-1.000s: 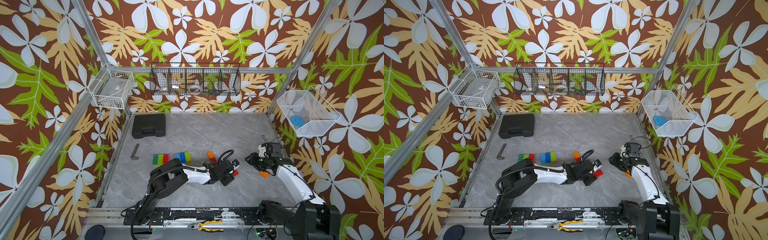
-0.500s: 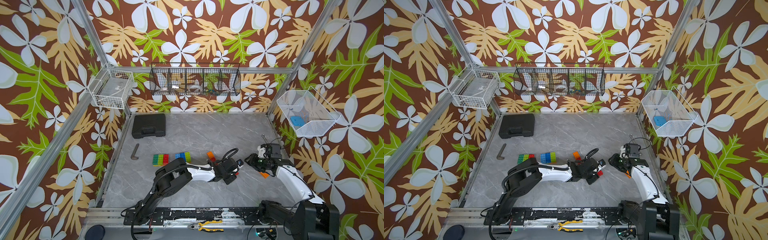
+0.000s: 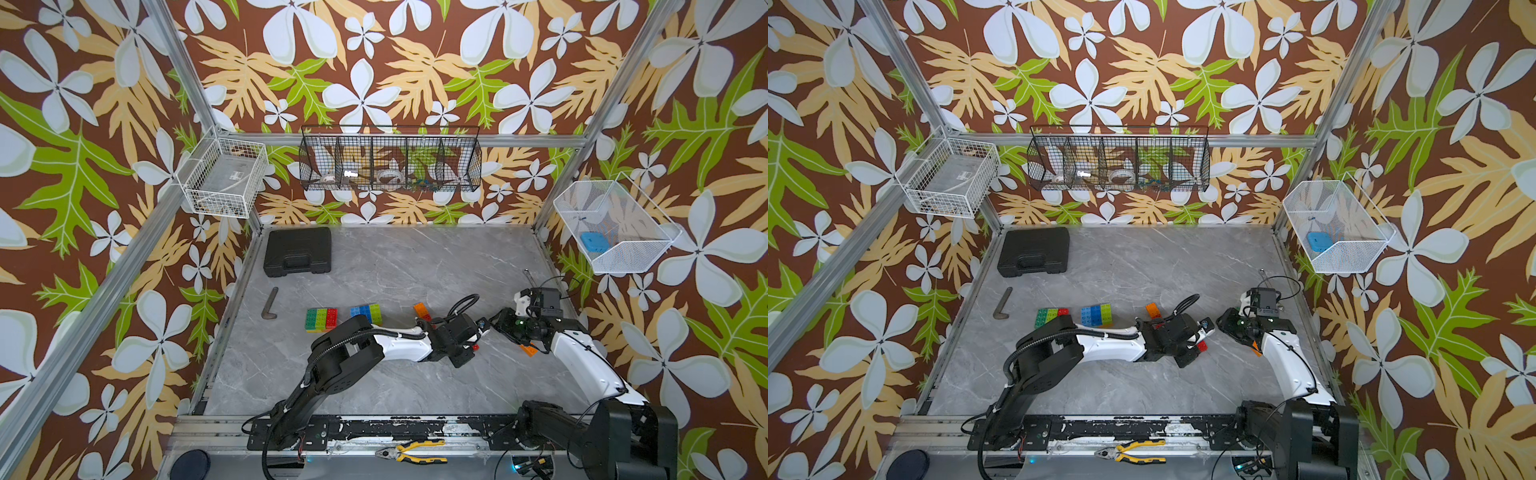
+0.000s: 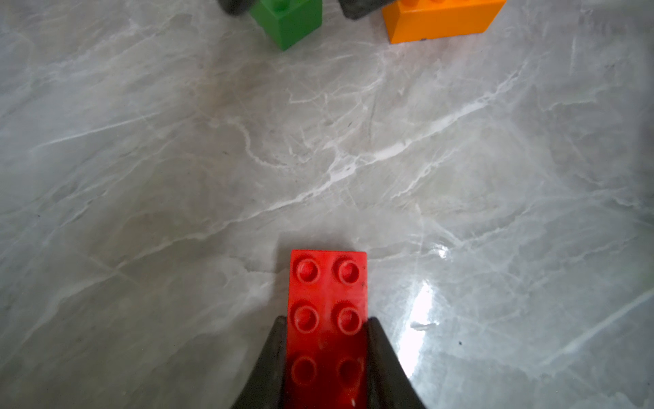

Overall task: Assemble a rectangle with lego
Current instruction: Pick up the lego brick from the center of the board.

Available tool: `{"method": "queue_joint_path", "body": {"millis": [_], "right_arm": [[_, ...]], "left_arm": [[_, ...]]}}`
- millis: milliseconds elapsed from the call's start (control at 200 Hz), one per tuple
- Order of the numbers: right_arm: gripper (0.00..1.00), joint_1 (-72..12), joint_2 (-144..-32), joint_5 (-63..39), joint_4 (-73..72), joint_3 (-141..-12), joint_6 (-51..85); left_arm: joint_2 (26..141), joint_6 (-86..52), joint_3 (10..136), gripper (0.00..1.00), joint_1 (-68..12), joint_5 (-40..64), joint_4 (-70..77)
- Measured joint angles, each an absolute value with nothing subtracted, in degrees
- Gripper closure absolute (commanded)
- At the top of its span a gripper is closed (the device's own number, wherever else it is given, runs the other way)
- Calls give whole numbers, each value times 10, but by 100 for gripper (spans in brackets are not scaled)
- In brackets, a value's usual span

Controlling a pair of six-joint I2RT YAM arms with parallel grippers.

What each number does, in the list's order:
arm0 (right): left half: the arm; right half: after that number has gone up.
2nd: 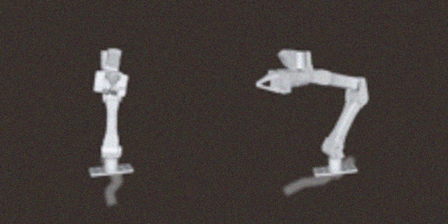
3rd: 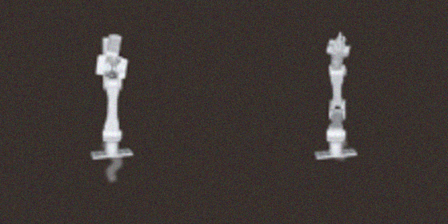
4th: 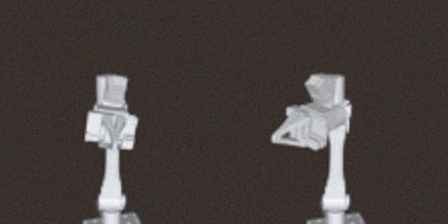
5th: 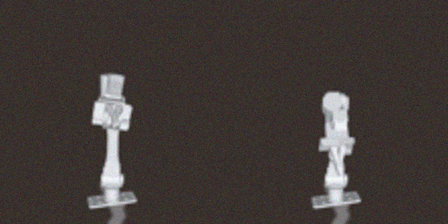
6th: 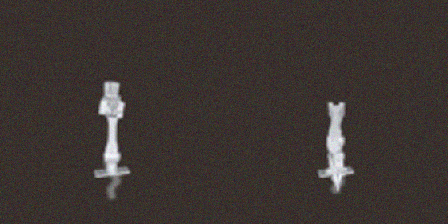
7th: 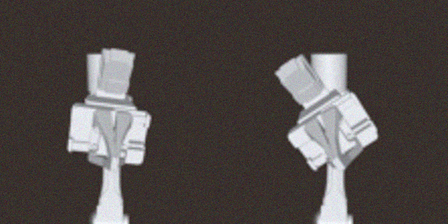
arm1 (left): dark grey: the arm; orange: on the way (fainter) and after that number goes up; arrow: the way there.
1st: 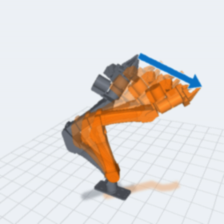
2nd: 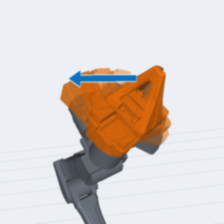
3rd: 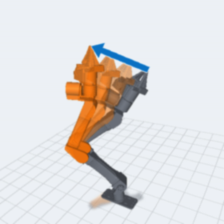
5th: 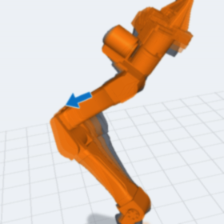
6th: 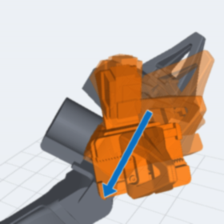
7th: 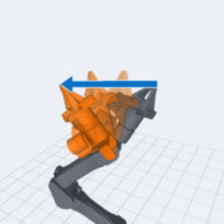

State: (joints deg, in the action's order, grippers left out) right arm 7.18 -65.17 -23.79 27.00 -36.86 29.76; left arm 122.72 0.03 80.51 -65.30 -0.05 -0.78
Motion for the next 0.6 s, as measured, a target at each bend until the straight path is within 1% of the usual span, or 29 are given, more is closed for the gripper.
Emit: {"method": "queue_joint_path", "body": {"millis": [160,285,480,601], "right_arm": [[56,72,-654,-238,270,-369,297],[56,72,-656,-238,270,-371,297],[57,70,-663,-242,259,-372,298],[57,49,-675,-240,251,-368,306]], "left_arm": [[1220,3,806,83,-652,1,-21],[1180,8,799,83,-638,3,-29],[1085,43,751,84,-577,3,-36],[1065,73,741,85,-534,11,-49]]}}
